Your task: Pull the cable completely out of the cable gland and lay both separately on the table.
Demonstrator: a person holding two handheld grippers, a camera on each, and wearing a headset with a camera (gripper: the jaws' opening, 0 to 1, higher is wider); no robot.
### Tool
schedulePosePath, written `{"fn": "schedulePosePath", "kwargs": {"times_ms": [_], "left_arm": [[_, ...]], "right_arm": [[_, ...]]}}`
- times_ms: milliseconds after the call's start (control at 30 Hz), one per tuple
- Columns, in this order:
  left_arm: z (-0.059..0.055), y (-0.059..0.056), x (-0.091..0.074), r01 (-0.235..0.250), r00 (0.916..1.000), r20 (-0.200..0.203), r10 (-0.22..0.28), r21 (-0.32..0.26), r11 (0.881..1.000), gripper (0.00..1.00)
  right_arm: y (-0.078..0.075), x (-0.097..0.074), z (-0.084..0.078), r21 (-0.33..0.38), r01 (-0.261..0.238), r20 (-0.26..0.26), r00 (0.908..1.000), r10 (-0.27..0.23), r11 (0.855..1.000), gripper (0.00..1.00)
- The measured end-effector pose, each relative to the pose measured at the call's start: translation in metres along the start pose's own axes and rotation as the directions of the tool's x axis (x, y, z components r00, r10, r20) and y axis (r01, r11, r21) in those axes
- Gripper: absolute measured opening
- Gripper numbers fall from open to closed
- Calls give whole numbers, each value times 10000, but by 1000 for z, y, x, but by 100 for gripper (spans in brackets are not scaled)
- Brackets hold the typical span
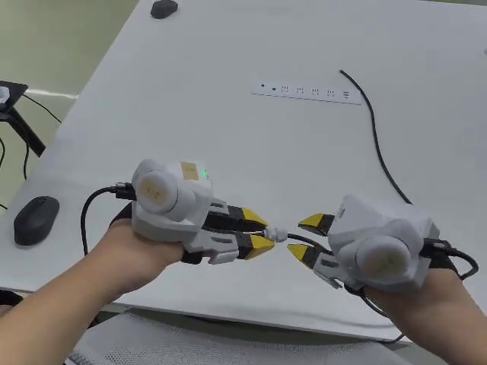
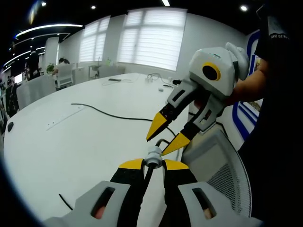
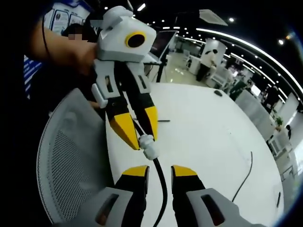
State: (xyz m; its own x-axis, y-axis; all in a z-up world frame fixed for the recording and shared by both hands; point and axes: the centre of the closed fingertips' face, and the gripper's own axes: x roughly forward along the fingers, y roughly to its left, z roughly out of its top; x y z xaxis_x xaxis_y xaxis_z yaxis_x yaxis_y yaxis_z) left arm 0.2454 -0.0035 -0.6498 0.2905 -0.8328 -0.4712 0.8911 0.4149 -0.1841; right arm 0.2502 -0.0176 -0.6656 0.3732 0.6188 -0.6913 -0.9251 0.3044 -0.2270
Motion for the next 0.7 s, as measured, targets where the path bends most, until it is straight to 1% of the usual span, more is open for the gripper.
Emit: {"fn": "schedulePosePath", "kwargs": {"times_ms": [67, 200, 267, 333, 533, 600, 700], "left_arm": [[1, -1, 0, 14, 10000, 19, -14, 9, 10000, 15], [0, 0, 0, 22, 10000, 0, -22, 49, 10000, 15], [1, 0, 0, 25, 10000, 14, -25, 66, 10000, 15], [1, -1, 1, 33, 10000, 16, -33, 45, 10000, 15], [1, 1, 0, -8, 10000, 38, 8, 69, 10000, 15], [1, 1, 0, -10, 10000, 41, 10, 72, 10000, 15], [1, 2, 0, -30, 10000, 30, 29, 121, 9999, 15]], "right_arm": [[1, 0, 1, -75, -30, -6, 10000, 30, 10000, 14], [0, 1, 2, -240, 4, -34, 10000, -5, 9997, 8], [0, 2, 1, -235, 15, -134, 9999, -18, 9997, 6], [-1, 1, 1, -322, 41, -102, 9999, -44, 9995, 2], [-2, 3, 1, -9, 64, -83, 9999, -64, 10000, 1], [-3, 4, 0, 246, 100, -53, 9999, -98, 9996, 1], [-4, 5, -1, 413, 147, -35, 9999, -146, 9990, 1]]}}
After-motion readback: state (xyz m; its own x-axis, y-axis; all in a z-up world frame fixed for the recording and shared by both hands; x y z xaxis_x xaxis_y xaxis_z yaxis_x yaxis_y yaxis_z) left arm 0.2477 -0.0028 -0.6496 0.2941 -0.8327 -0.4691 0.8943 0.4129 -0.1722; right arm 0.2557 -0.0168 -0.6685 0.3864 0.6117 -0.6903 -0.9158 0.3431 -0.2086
